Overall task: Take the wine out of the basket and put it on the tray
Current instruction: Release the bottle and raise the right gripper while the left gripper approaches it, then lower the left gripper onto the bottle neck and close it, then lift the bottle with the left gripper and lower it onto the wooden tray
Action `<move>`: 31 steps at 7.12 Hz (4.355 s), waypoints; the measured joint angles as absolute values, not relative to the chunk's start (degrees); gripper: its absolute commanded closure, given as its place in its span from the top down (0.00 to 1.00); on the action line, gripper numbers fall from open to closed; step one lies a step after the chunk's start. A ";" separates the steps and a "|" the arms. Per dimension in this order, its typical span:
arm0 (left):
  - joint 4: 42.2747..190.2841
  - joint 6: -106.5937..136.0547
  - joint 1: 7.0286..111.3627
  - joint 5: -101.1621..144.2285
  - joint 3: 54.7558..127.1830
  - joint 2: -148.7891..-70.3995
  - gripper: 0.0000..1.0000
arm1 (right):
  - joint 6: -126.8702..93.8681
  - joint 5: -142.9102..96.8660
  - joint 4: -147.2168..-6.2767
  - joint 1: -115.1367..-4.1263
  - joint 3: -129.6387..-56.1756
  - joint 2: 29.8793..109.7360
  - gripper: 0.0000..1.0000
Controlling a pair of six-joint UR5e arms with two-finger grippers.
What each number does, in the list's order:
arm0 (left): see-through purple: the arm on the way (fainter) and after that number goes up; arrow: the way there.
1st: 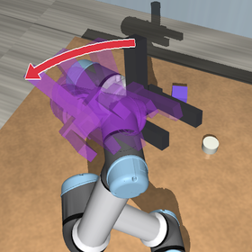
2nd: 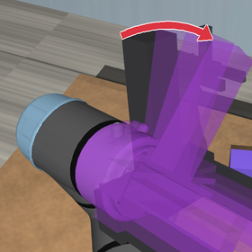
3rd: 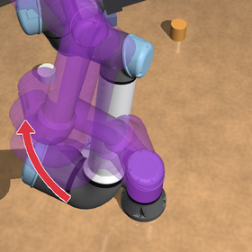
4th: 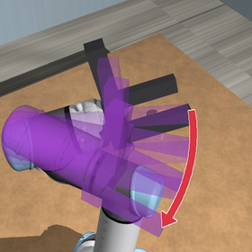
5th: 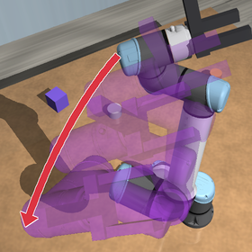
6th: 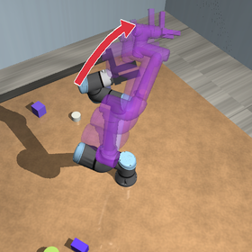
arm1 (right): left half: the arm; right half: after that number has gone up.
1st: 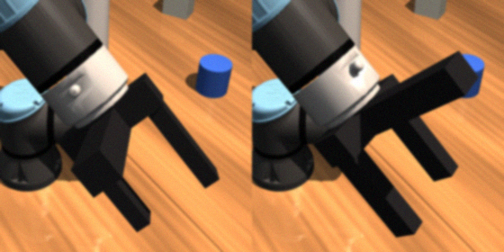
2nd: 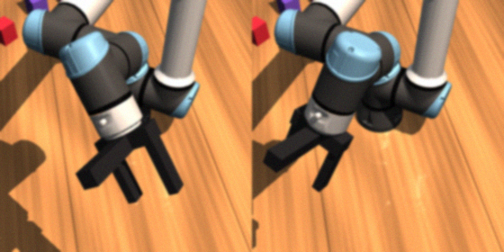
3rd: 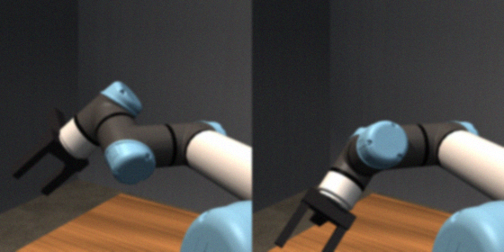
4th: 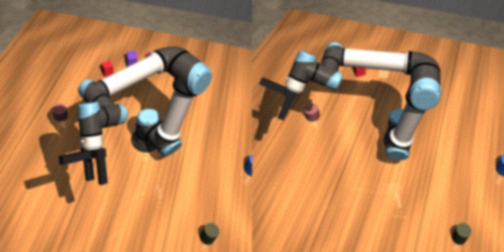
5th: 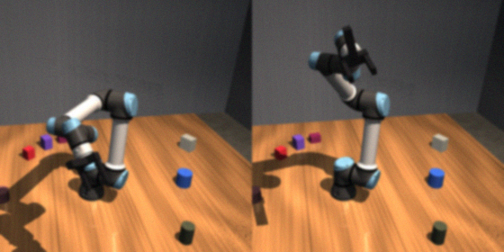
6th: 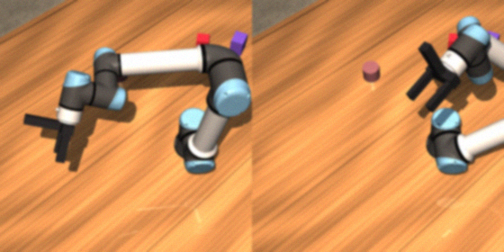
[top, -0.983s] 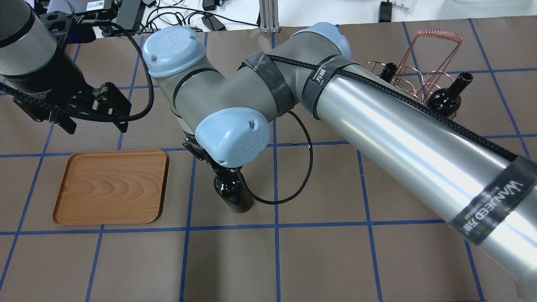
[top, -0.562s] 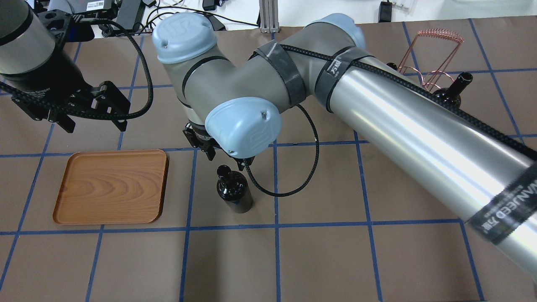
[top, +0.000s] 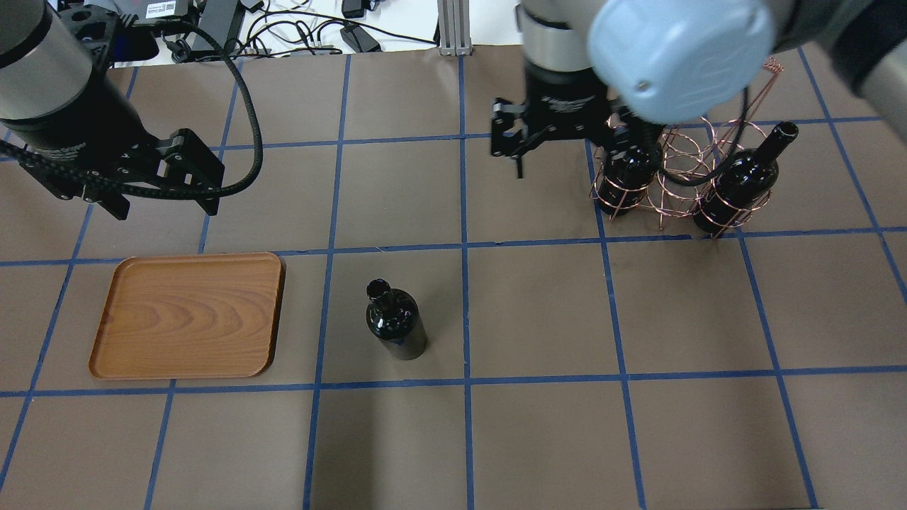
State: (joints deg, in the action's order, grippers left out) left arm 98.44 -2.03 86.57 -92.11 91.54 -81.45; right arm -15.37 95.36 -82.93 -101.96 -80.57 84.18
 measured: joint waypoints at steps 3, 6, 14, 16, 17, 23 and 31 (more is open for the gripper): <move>97.77 0.01 97.75 -91.41 92.30 -82.38 1.00 | -6.09 96.16 -81.14 -95.76 -81.93 90.60 1.00; 97.46 0.46 101.19 -84.47 95.22 -83.48 1.00 | -4.70 93.99 -87.16 -95.56 -81.84 89.03 1.00; 87.47 4.65 105.66 -84.05 101.42 -92.08 0.79 | -4.32 91.45 -85.41 -94.22 -81.91 88.35 0.96; 87.39 4.34 105.78 -84.19 101.50 -92.88 0.74 | -4.26 91.48 -85.22 -94.08 -81.95 88.45 0.96; 87.45 4.24 105.80 -84.22 101.51 -93.08 0.74 | -4.25 91.63 -85.16 -94.01 -81.97 88.44 0.96; 87.97 4.08 105.82 -84.32 101.50 -93.26 0.09 | -5.06 92.01 -84.92 -93.96 -82.16 88.99 1.00; 93.25 1.07 96.18 -92.62 91.94 -92.02 0.00 | -5.14 91.90 -84.83 -94.04 -82.18 89.04 1.00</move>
